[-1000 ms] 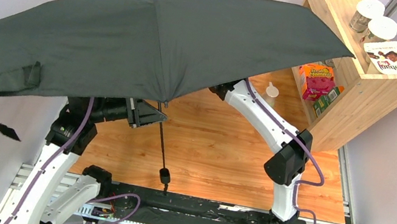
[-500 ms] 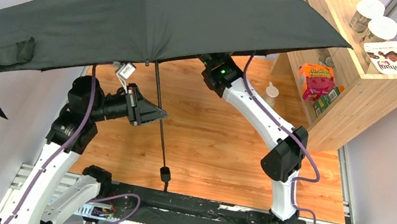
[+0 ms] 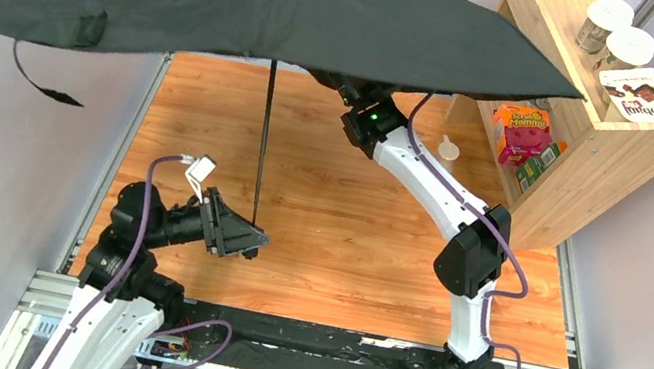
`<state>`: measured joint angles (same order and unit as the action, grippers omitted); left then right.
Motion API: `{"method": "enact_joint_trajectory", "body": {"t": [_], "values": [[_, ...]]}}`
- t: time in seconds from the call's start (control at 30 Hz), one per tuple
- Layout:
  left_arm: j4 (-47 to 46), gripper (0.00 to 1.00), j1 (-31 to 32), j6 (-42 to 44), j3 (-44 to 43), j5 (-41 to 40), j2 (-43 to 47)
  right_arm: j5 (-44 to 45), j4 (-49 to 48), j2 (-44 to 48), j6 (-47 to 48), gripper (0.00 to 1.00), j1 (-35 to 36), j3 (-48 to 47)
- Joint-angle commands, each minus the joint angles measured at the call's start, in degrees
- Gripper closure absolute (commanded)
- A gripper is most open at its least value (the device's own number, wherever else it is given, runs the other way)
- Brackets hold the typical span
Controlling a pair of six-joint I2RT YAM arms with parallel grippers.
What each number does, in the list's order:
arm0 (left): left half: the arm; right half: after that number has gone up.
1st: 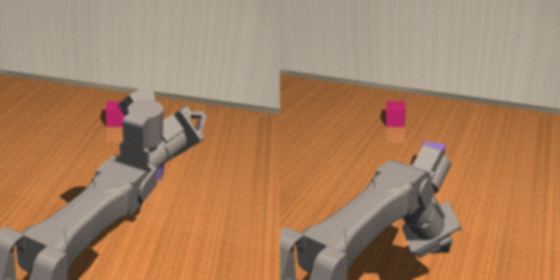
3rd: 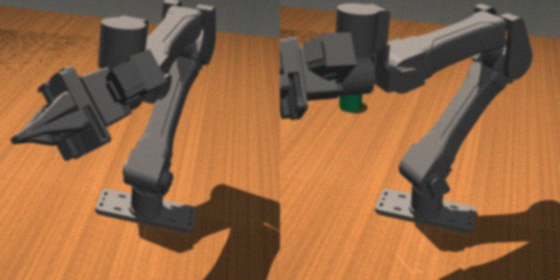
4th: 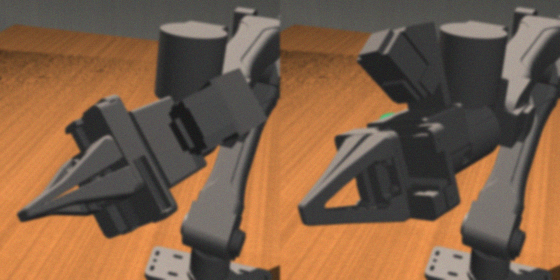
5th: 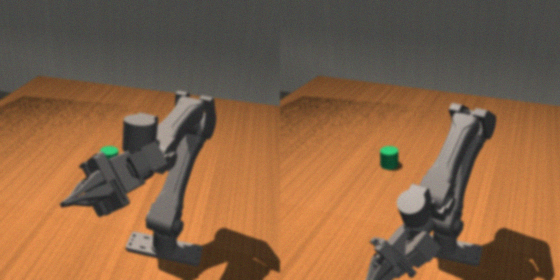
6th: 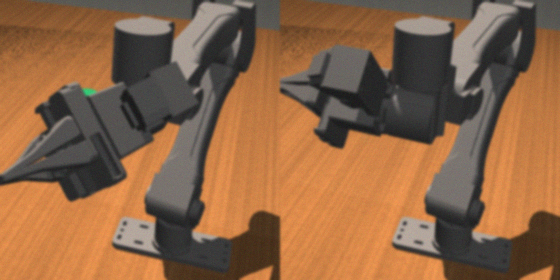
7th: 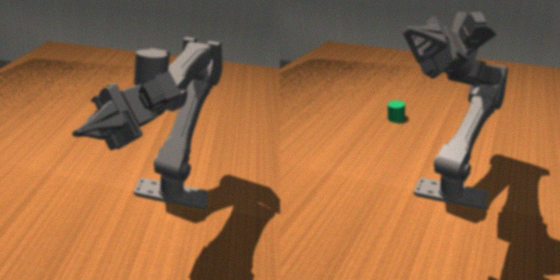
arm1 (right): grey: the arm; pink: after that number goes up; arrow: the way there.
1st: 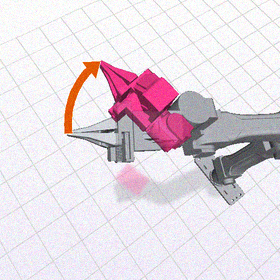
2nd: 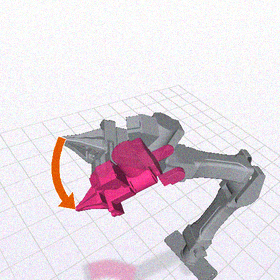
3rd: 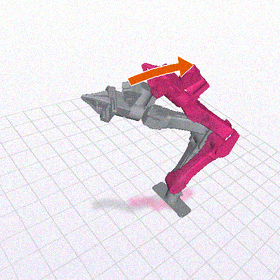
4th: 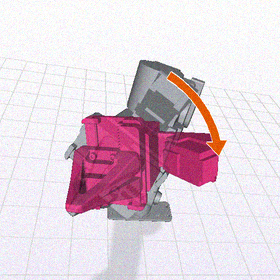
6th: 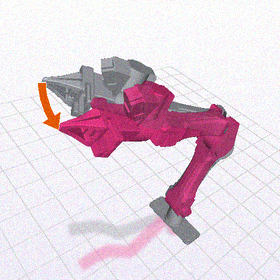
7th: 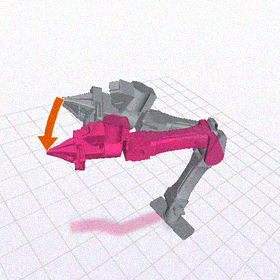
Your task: Put away the umbrella
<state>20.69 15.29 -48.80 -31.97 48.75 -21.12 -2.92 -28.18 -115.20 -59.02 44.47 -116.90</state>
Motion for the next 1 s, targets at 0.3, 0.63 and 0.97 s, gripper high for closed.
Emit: {"method": "enact_joint_trajectory", "body": {"t": [0.3,0.63,0.97], "values": [[-3.7,1.0,0.1,5.7,-13.5,-8.7,-11.8,-10.2,-2.8,15.3,2.1,1.0,3.1,21.6],[-12.3,1.0,0.0,5.1,-22.8,-7.9,-21.6,-10.2,-9.7,26.7,1.5,1.0,8.7,46.1],[-7.9,1.0,0.0,6.6,-23.1,-9.5,-17.9,-17.6,-3.6,26.3,4.5,1.0,10.0,46.0]]}}
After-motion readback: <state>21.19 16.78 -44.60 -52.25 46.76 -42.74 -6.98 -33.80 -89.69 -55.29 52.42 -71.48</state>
